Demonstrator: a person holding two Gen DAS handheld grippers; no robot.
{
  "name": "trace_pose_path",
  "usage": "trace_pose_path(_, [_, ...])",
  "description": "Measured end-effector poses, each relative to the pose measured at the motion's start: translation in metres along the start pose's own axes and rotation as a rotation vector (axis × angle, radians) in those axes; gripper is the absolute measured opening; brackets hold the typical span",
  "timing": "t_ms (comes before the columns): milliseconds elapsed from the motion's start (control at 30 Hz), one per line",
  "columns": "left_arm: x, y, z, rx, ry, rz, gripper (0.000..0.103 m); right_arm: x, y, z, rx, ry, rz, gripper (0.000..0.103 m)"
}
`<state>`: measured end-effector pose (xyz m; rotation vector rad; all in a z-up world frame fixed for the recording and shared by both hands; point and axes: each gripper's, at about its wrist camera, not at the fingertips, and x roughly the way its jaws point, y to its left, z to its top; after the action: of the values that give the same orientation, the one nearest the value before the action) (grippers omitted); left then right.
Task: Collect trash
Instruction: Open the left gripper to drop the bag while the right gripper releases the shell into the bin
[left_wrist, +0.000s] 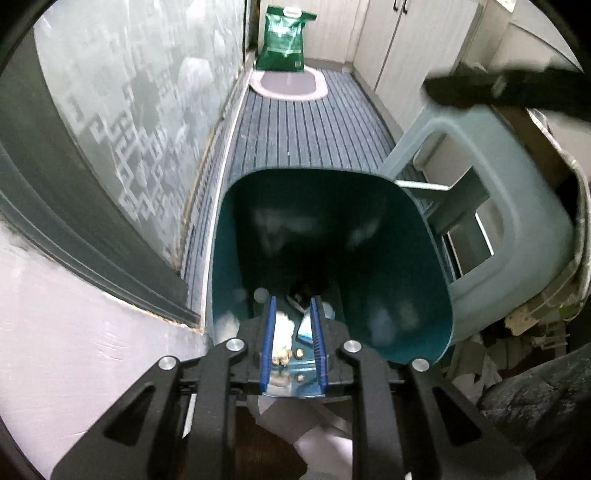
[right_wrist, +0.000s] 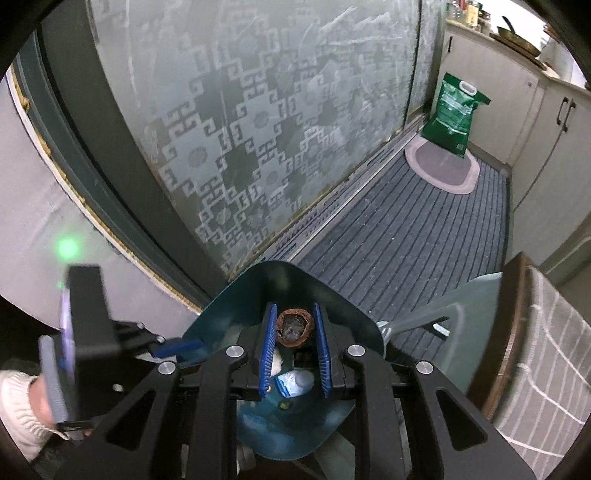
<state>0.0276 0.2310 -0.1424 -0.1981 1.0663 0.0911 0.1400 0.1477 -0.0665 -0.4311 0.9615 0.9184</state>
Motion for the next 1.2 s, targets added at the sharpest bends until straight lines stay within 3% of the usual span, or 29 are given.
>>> trace_pose_path(300, [-0.043,-0.011,0.010,0.014,-0.129,0.021,0.013,0.033,0.008,-0.014,-0.022,0.073,-0.022,0.020])
trace_pose_path(600, [-0.102,-0.021,0.024,-0.002,-0.279,0.003,0.013,0.061,0.002,-0.030,-0.013,0.134,-0.040,0.020])
trace_pose_path(1000, [-0.152,-0.040,0.035,0.013,-0.402,-0.025,0.013,0.096,0.006,-0.055,-0.048,0.236,-0.063,0.021])
trace_pose_path(1133, [-0.163,-0.044,0.036,0.015,-0.433,-0.034,0.013,0.099,0.005,-0.060,-0.047,0.252,-0.076,0.033])
trace_pose_path(1200, [-0.167,-0.046,0.036,0.014,-0.446,-0.038,0.013,0.095,0.004,-0.063,-0.049,0.250,-0.071,0.034])
